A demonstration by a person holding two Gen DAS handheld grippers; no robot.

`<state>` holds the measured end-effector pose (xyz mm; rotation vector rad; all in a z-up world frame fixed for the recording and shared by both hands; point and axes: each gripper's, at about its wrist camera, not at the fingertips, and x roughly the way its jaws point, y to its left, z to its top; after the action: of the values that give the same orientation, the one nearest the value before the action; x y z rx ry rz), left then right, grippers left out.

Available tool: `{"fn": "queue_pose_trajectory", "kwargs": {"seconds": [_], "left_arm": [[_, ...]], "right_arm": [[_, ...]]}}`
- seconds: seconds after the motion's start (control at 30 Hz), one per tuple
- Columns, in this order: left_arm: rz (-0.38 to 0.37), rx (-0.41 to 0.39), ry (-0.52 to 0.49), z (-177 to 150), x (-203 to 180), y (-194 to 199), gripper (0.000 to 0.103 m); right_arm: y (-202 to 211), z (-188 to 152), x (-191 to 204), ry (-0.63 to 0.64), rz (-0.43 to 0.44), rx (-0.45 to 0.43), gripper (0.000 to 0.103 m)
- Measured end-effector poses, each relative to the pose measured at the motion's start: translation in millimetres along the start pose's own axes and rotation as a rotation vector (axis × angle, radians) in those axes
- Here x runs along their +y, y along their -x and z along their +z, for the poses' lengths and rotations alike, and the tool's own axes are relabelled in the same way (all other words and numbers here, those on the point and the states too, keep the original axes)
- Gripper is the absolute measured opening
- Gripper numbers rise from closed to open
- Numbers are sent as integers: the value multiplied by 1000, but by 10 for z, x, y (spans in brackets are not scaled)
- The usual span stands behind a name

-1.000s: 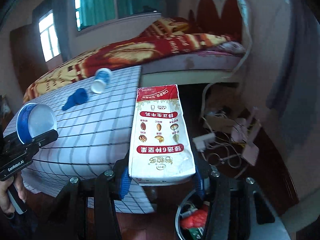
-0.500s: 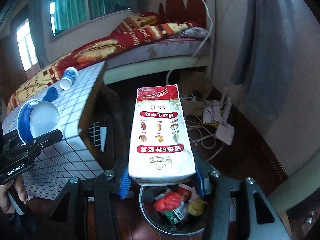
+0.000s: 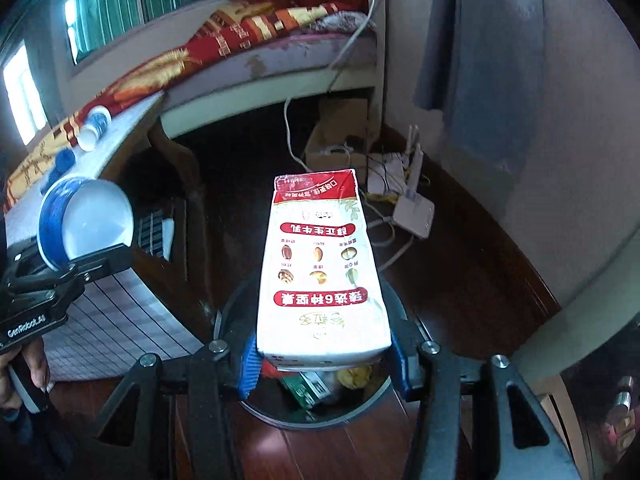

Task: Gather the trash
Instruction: 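Open both grippers to drop the cup and packet into the bucket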

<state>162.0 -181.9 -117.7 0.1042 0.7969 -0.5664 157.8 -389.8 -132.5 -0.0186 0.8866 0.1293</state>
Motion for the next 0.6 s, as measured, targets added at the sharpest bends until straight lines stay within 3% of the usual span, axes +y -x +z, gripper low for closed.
{"fn": "queue_pose_trajectory", "kwargs": {"seconds": [0.27, 0.43, 0.53, 0.57, 0.6], "left_arm": [[-79, 88, -35, -118, -154, -384, 37], [-142, 173, -14, -173, -206, -730, 37], [-217, 229, 14, -212, -209, -919, 38], [-228, 236, 22, -218, -201, -963, 39], [-222, 247, 40, -224, -183, -1016, 58]], "right_arm": [[-234, -248, -95, 63, 19, 70, 53], [-631, -391, -118, 112, 49, 168, 54], [-822, -423, -78, 152, 54, 203, 55], [-877, -426, -71, 171, 29, 197, 65], [-948, -439, -84, 183, -9, 202, 81]]}}
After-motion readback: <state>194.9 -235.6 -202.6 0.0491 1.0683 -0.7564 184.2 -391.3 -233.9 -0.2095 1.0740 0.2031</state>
